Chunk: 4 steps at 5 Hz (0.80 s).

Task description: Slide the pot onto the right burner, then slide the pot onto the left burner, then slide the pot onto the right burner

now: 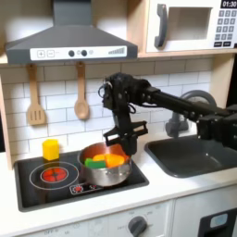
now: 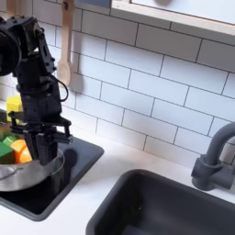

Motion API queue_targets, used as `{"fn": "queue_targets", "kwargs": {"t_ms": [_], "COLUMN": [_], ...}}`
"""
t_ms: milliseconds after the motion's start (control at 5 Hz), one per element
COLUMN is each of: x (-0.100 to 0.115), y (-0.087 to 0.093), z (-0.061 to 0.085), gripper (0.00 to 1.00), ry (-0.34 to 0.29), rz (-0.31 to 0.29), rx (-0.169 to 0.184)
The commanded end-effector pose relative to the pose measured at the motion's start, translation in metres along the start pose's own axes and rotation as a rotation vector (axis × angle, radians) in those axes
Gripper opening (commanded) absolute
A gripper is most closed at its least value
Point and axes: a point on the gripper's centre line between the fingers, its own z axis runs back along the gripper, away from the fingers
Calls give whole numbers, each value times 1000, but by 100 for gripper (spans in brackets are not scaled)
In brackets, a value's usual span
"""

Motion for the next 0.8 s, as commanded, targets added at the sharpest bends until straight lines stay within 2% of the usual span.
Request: {"fn": "queue_targets", "kwargs": {"t_ms": [0, 400, 600], "x": [2, 5, 5], "y": [7, 6, 4], "z": [-7, -7, -7], "gripper": [0, 0, 44], "ry": [2, -2, -4], "rz": [31, 13, 8], "rx": [8, 10, 8]}}
